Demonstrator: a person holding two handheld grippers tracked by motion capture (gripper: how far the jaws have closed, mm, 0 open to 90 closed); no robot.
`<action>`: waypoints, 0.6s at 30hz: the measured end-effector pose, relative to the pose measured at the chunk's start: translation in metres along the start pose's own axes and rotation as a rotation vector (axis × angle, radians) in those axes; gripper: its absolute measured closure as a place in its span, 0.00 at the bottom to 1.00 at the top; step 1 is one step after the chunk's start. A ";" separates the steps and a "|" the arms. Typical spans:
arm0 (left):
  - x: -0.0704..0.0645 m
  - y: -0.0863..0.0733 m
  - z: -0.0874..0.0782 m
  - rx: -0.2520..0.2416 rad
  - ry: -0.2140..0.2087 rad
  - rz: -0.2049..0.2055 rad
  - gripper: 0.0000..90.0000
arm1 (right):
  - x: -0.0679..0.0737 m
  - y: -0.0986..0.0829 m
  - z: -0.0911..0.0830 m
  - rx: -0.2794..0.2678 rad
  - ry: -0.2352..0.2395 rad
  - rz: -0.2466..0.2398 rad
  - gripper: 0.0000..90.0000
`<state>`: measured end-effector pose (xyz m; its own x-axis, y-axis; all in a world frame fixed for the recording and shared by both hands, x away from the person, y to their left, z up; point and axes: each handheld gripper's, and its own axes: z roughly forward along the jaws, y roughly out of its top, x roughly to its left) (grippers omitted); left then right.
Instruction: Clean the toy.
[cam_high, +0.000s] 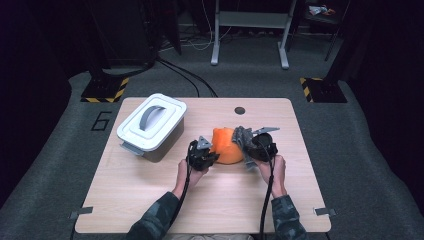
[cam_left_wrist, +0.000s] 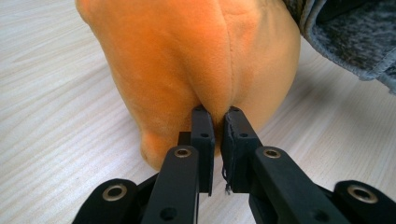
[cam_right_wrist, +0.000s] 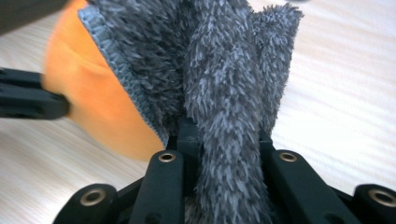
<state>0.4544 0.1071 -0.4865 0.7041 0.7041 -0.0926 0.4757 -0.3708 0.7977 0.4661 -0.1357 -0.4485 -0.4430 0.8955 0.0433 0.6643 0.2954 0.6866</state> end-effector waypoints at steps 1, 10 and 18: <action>0.000 0.000 0.000 0.001 -0.001 0.002 0.93 | -0.002 -0.002 0.001 0.008 -0.005 0.008 0.82; 0.002 -0.001 0.000 -0.003 -0.004 -0.011 0.93 | -0.020 -0.016 0.022 0.090 -0.033 0.063 0.82; 0.002 -0.001 0.000 -0.003 -0.004 -0.010 0.93 | -0.028 -0.025 0.029 0.138 -0.019 0.080 0.82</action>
<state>0.4557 0.1089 -0.4871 0.7014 0.7053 -0.1027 0.4809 -0.3619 0.7986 0.4792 -0.1583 -0.4880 -0.3747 0.9238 0.0788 0.7737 0.2647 0.5756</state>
